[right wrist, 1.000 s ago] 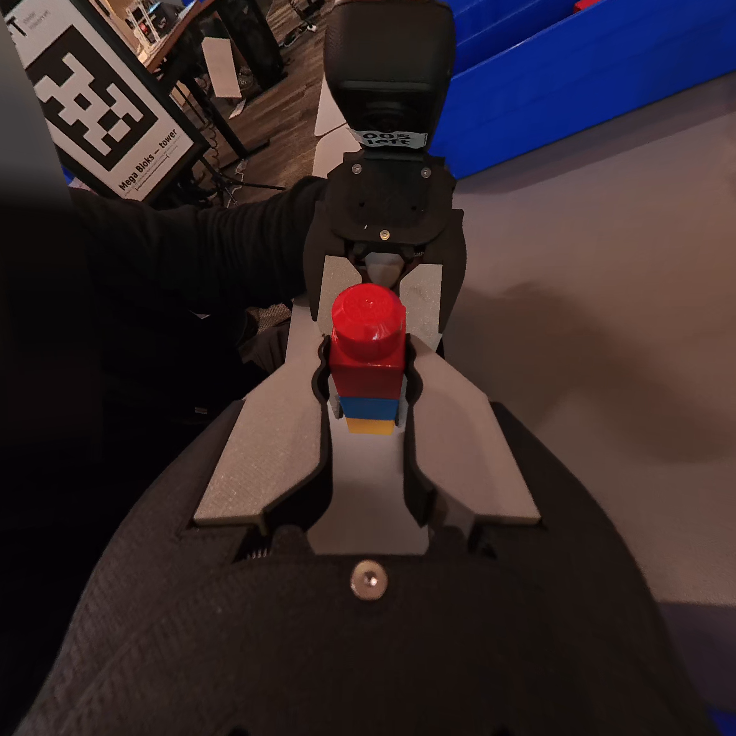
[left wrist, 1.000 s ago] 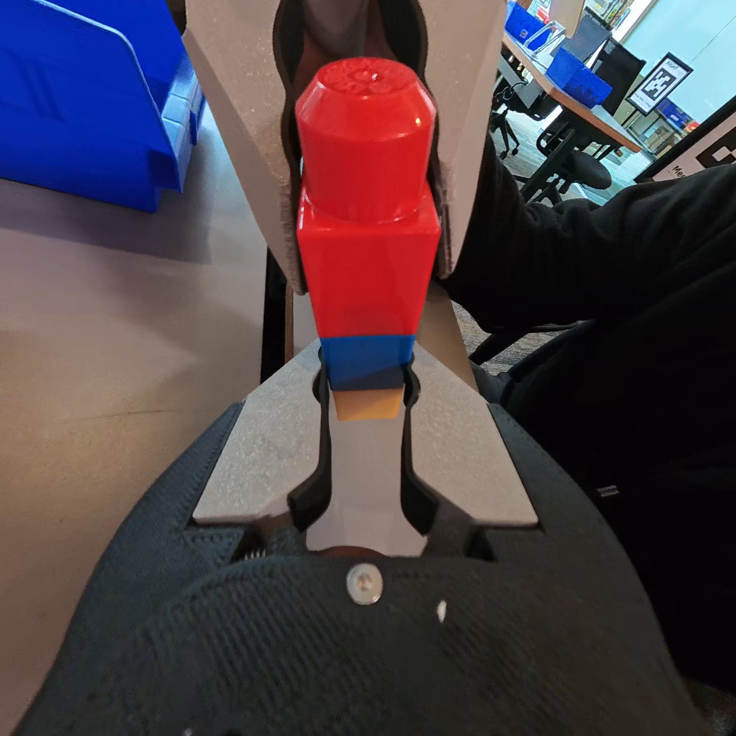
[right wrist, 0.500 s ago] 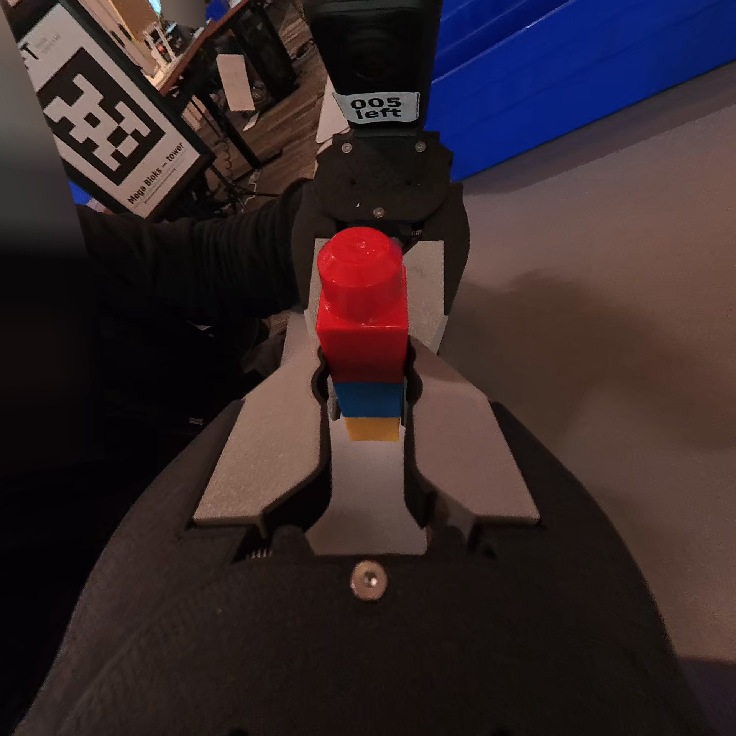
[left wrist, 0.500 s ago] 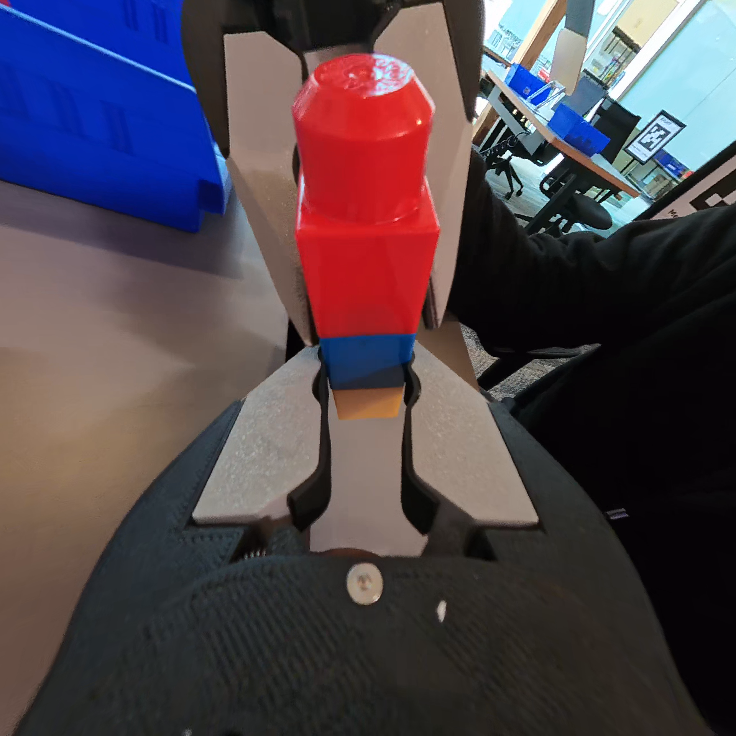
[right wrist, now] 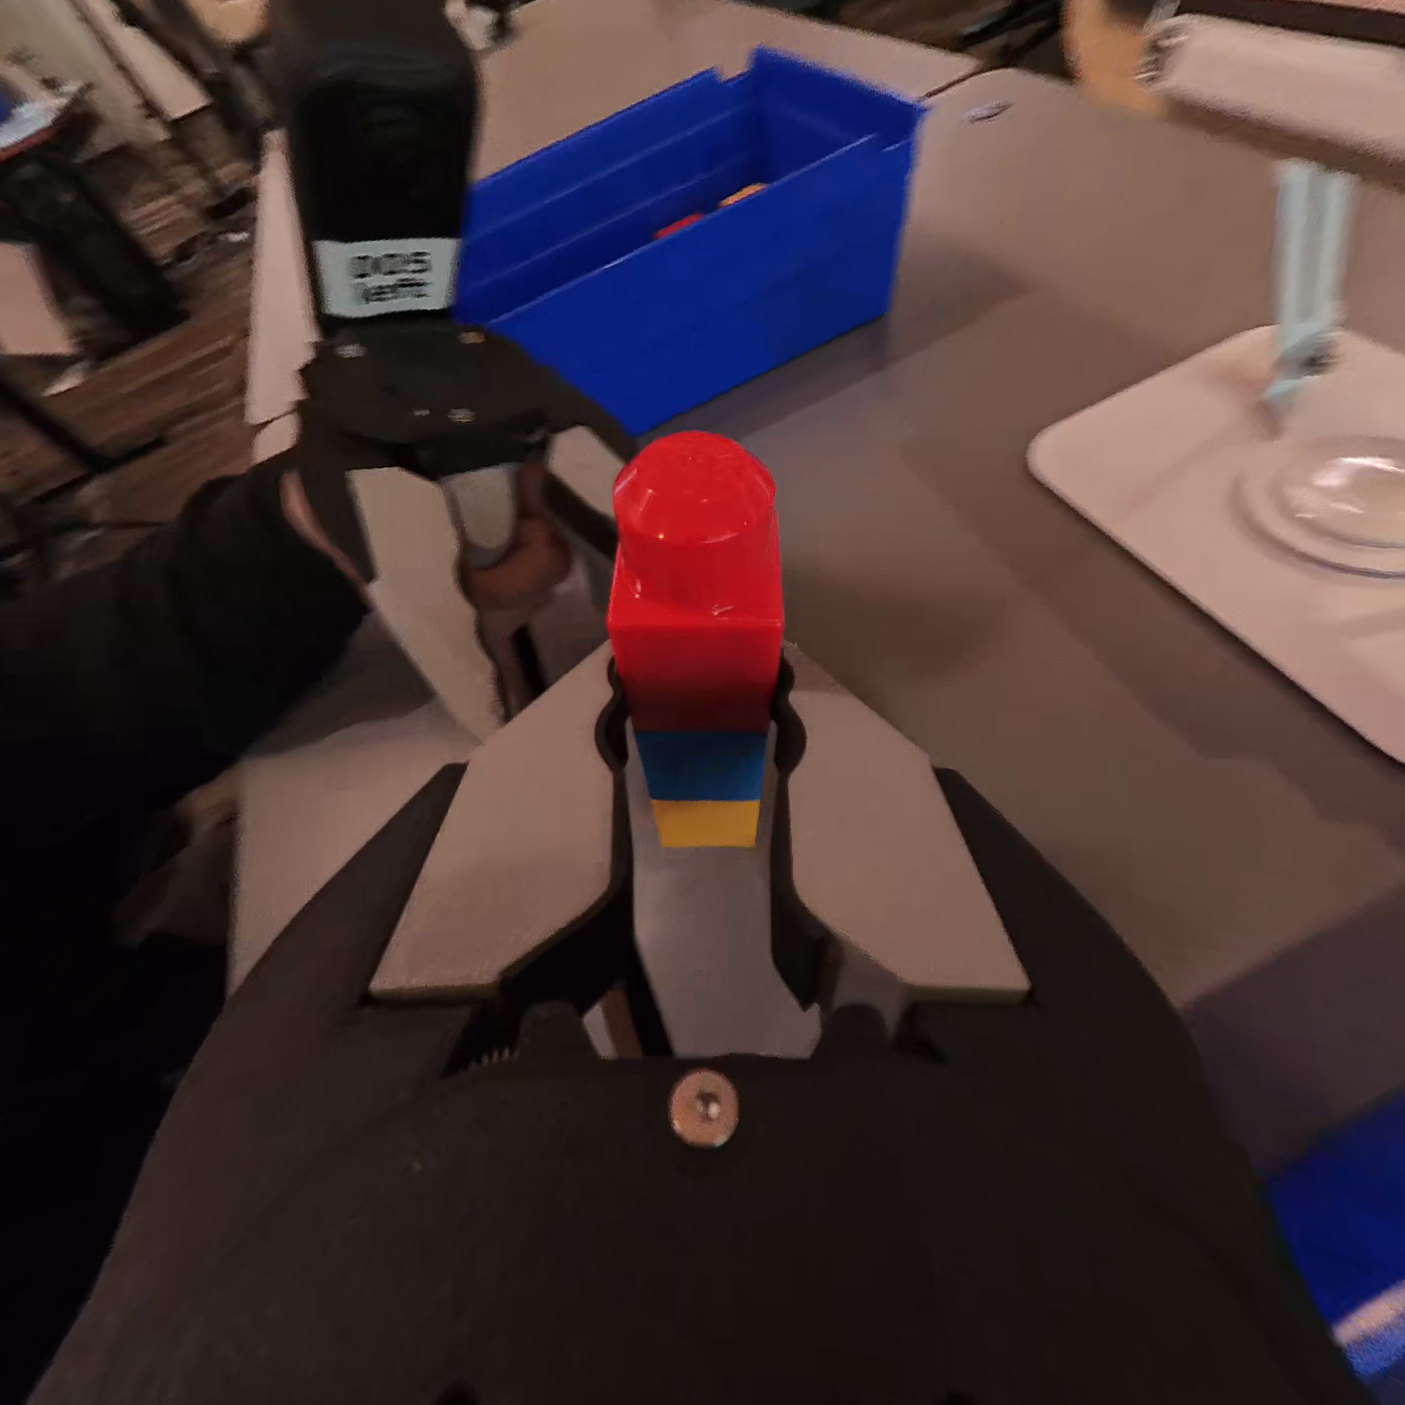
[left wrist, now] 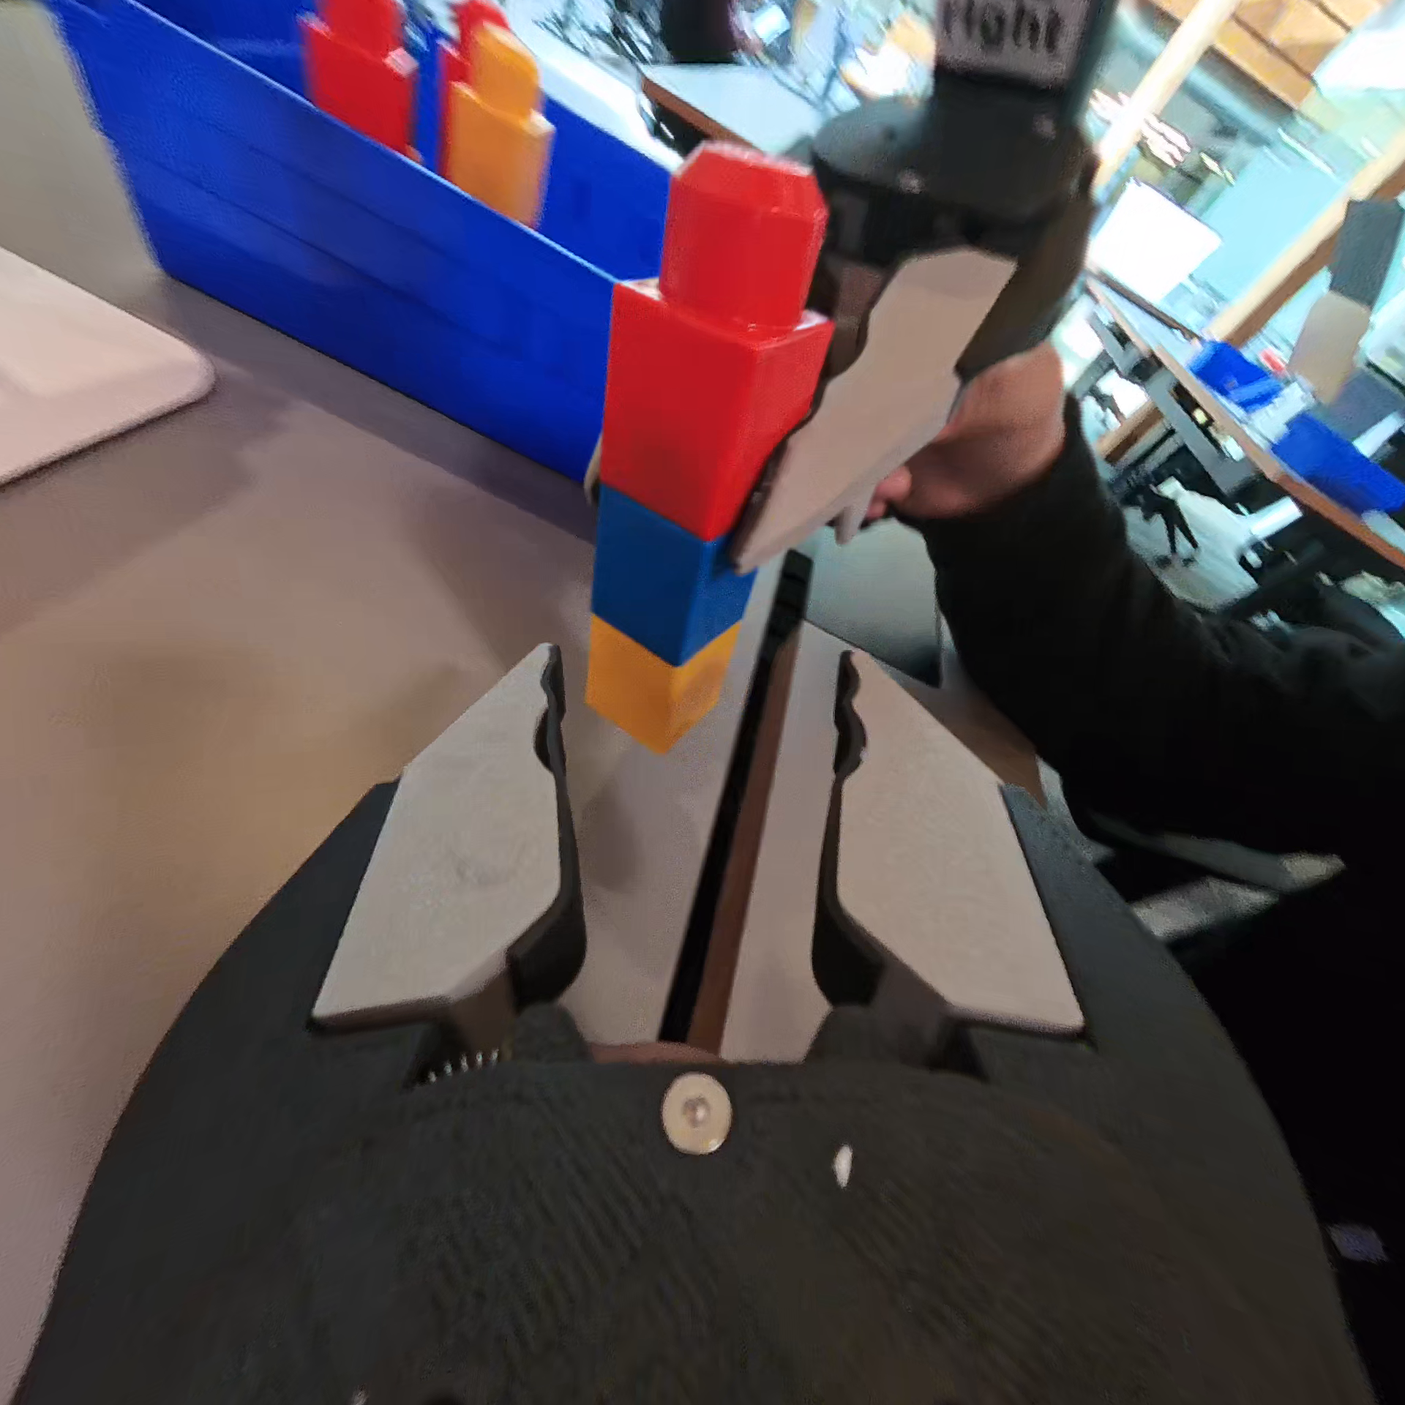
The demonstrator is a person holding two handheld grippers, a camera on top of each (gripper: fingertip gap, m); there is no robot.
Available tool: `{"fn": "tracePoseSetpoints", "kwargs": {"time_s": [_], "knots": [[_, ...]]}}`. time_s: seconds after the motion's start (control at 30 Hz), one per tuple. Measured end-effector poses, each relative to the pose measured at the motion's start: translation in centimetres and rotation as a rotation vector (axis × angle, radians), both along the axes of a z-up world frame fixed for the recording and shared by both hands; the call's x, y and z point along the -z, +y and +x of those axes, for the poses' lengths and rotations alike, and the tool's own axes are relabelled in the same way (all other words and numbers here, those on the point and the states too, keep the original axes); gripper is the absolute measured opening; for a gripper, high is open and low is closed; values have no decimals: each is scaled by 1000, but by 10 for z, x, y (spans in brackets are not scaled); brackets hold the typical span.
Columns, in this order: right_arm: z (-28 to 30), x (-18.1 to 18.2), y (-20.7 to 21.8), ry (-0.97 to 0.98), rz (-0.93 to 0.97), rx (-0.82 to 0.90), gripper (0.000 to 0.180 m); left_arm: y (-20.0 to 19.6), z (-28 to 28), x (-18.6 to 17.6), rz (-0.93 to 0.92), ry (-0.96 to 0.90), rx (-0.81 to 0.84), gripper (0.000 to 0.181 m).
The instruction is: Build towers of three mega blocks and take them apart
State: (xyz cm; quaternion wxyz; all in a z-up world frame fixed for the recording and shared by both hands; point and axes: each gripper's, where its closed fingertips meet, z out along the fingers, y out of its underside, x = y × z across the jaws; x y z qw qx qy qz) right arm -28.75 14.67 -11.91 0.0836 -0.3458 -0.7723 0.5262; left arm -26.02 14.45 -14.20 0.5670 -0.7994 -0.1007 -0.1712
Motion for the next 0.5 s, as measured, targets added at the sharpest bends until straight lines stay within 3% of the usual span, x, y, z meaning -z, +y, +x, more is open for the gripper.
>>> {"fn": "tracePoseSetpoints", "kwargs": {"time_s": [0.17,0.5], "knots": [[-39,9,31,109,86,292,33,-9,-49,-8,38,80,-270,69],[-56,43,39,127,239,366,33,-13,-67,-1,20,103,-369,63]]}}
